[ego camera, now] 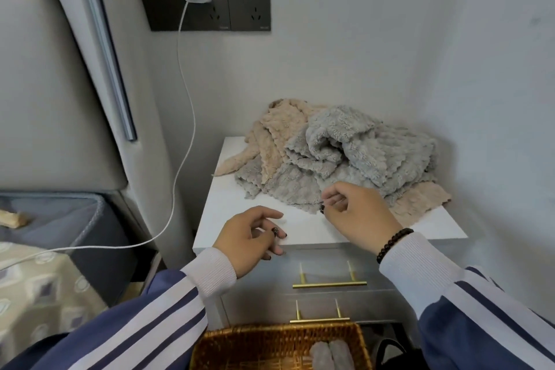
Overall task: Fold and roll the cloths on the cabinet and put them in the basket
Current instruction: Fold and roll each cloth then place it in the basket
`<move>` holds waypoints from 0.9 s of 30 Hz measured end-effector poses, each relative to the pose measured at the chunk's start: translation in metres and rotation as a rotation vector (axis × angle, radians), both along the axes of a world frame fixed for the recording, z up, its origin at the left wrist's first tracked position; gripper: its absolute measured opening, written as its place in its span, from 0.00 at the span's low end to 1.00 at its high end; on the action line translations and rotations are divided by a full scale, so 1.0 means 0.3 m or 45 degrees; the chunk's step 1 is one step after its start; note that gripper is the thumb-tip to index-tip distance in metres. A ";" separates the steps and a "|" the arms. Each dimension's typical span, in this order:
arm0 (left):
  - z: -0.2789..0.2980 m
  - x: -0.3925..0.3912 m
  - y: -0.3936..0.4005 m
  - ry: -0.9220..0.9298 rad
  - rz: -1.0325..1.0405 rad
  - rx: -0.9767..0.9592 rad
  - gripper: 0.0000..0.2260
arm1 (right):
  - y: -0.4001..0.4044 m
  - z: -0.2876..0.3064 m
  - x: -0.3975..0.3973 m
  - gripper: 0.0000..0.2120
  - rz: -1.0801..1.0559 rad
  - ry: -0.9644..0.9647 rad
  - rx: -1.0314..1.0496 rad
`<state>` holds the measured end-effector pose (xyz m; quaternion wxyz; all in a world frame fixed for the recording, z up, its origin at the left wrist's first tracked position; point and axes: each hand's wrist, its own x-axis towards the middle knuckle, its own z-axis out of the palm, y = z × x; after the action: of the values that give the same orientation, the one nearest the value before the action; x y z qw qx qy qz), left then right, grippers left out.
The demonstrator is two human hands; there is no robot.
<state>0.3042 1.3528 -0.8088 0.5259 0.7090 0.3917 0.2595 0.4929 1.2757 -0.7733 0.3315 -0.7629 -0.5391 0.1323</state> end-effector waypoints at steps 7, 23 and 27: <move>0.055 0.109 0.184 -0.082 0.197 0.319 0.16 | 0.103 -0.018 0.038 0.30 -0.182 -0.615 0.288; 0.092 0.317 0.501 0.114 0.515 0.120 0.08 | 0.301 -0.122 0.238 0.55 -0.345 -0.450 -0.378; 0.099 0.345 0.484 -0.001 0.542 0.125 0.07 | 0.365 -0.129 0.320 0.55 -0.376 -0.464 -0.365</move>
<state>0.4078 1.4980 -0.7791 0.4241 0.6349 0.5193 0.3838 0.5890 1.3852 -0.8121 0.1334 -0.8836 -0.4486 0.0182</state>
